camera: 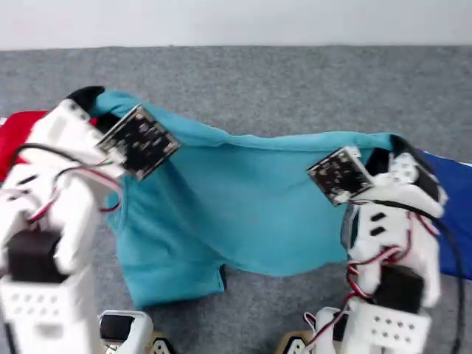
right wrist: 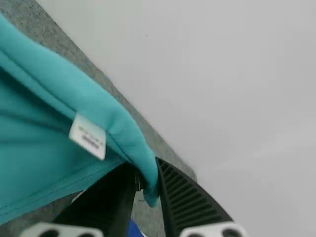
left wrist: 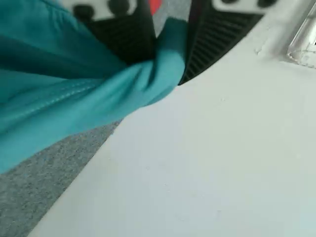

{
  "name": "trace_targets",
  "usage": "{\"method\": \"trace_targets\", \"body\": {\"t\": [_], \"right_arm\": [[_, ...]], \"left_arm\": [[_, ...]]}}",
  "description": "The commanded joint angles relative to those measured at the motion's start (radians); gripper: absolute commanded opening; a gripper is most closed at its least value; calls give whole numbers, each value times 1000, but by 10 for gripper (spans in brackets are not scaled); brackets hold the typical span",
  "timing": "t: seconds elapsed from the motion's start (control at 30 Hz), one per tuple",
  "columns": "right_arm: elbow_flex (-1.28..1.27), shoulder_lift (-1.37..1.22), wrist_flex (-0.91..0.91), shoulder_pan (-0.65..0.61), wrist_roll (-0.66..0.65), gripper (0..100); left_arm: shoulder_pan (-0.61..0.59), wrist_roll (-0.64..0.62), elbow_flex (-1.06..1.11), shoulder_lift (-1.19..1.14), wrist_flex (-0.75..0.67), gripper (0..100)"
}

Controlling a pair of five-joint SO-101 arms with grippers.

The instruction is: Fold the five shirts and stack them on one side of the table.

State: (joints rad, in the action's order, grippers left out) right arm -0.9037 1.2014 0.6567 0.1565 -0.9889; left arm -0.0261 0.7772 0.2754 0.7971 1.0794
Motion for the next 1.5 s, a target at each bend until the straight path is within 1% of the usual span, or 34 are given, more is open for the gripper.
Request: {"method": "trace_targets", "body": {"t": [0.0, 0.13, 0.2, 0.27, 0.4, 0.6, 0.8, 0.87, 0.97, 1.13, 1.23, 1.47], "right_arm": [[-110, -42, -206, -36, -20, 9], [-123, -214, -354, -39, -14, 9], [-118, -314, -444, -36, -14, 9], [-89, -407, -504, -36, -14, 9], [46, -591, -550, -39, -14, 9], [325, -854, -555, -35, -14, 9], [549, -1056, -549, -35, -14, 9], [609, -1110, -549, -33, -14, 9], [680, -1178, -549, -36, -15, 9], [744, -1233, -545, -41, -15, 9], [730, -1231, -492, -41, -17, 9], [724, -1184, -136, -41, -15, 9]], "left_arm": [[3, 14, 202, 14, -282, 14], [5, 14, 380, 0, -459, 14], [0, 14, 403, -44, -519, 14], [-3, 14, 377, -110, -557, 14], [-3, 12, 232, -270, -568, 14], [-11, 14, -15, -529, -568, 14], [-14, 15, -217, -736, -568, 14], [-15, 35, -277, -793, -568, 14], [-17, 77, -349, -862, -565, 14], [-14, 78, -371, -902, -562, 14], [-5, 78, -371, -901, -493, 14], [9, 78, -375, -896, -180, 14]]}}
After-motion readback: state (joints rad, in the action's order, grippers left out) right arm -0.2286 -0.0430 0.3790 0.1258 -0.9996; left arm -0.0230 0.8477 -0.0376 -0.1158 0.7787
